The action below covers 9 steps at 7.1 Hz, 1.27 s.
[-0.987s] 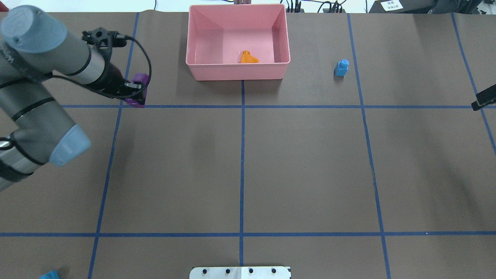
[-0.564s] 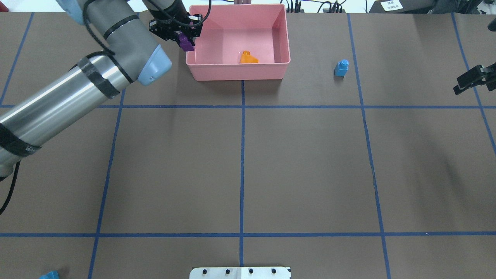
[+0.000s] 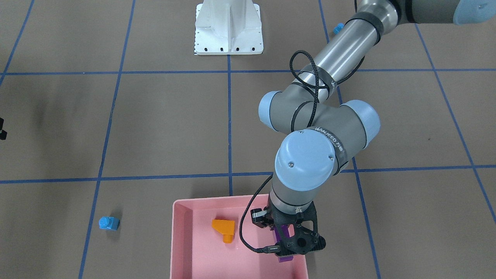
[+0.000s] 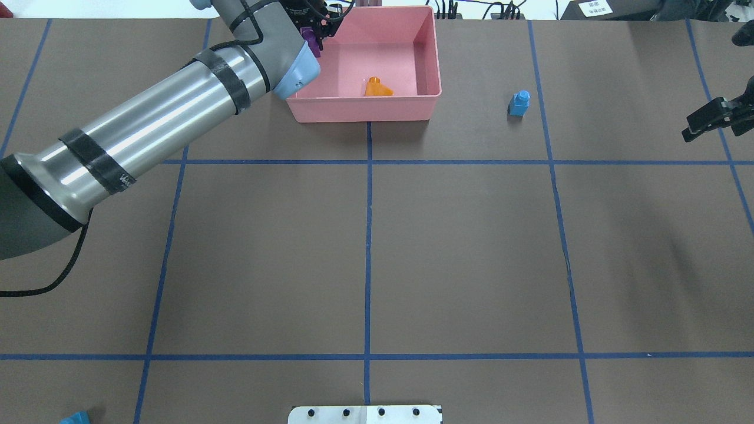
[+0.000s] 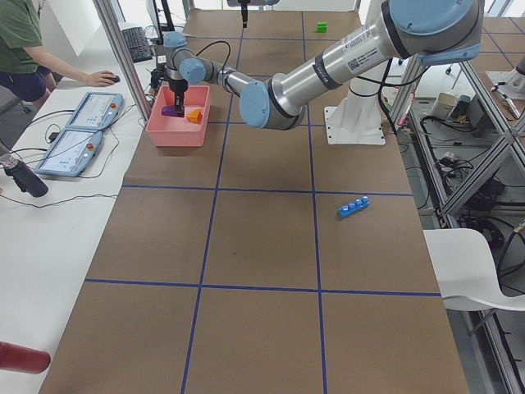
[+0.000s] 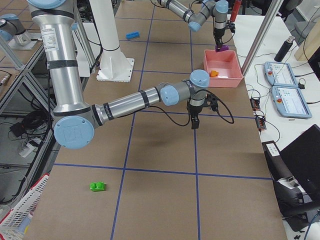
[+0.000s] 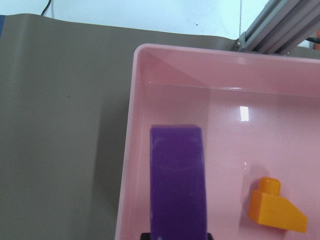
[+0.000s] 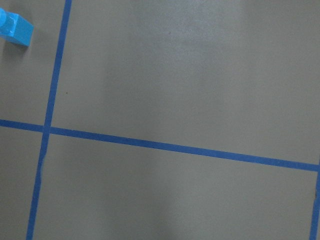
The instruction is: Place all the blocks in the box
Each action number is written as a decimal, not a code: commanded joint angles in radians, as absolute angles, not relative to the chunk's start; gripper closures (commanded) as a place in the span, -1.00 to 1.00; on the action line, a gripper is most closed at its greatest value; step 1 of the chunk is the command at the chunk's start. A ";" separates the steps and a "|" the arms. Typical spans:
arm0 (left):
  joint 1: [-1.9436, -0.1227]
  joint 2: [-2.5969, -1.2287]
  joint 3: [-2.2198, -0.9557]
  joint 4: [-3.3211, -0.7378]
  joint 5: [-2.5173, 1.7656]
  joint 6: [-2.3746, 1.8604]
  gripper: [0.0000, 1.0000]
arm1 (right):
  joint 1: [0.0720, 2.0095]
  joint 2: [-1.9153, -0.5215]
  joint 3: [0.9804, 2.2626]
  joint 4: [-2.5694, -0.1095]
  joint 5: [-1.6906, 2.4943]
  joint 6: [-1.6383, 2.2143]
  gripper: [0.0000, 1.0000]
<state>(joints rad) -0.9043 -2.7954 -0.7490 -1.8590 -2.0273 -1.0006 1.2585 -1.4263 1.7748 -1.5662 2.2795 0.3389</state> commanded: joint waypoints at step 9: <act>-0.893 -2.607 -1.084 -1.720 -2.046 -0.757 -1.00 | 1.160 -1.211 1.604 -1.563 2.264 0.452 -1.00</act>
